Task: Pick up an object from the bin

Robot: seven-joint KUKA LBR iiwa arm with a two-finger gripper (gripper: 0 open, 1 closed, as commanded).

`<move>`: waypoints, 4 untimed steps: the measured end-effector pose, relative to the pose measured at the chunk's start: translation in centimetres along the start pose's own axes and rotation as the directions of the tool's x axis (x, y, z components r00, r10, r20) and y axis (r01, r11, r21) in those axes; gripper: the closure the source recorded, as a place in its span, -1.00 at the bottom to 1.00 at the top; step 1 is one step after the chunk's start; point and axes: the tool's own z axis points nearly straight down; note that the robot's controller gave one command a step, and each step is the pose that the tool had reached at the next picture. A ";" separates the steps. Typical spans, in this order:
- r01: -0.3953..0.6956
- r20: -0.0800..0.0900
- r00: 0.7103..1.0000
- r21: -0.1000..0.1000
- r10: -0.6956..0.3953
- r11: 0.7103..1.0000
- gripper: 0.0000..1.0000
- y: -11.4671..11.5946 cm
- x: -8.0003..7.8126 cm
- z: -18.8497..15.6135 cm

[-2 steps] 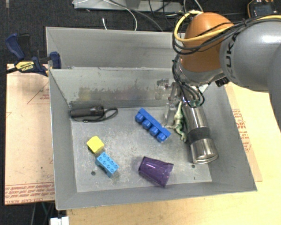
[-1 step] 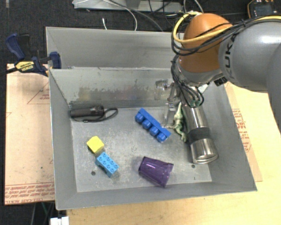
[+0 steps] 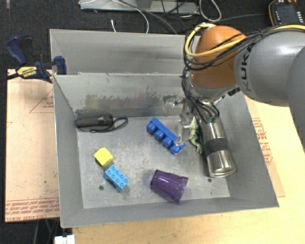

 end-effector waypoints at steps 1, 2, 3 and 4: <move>0.025 0.003 1.000 0.000 -0.025 1.000 -1.00 -1.4 4.6 0.3; 0.107 0.004 0.994 -0.001 -0.107 0.994 -1.00 0.2 0.8 6.1; 0.031 0.014 0.999 0.001 -0.031 1.000 -1.00 1.0 2.8 5.1; 0.044 0.019 0.999 0.001 -0.044 0.999 -1.00 -0.5 0.9 5.9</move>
Offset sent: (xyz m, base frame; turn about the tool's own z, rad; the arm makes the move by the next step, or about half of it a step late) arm -0.0110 -0.0002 -0.0615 -0.1100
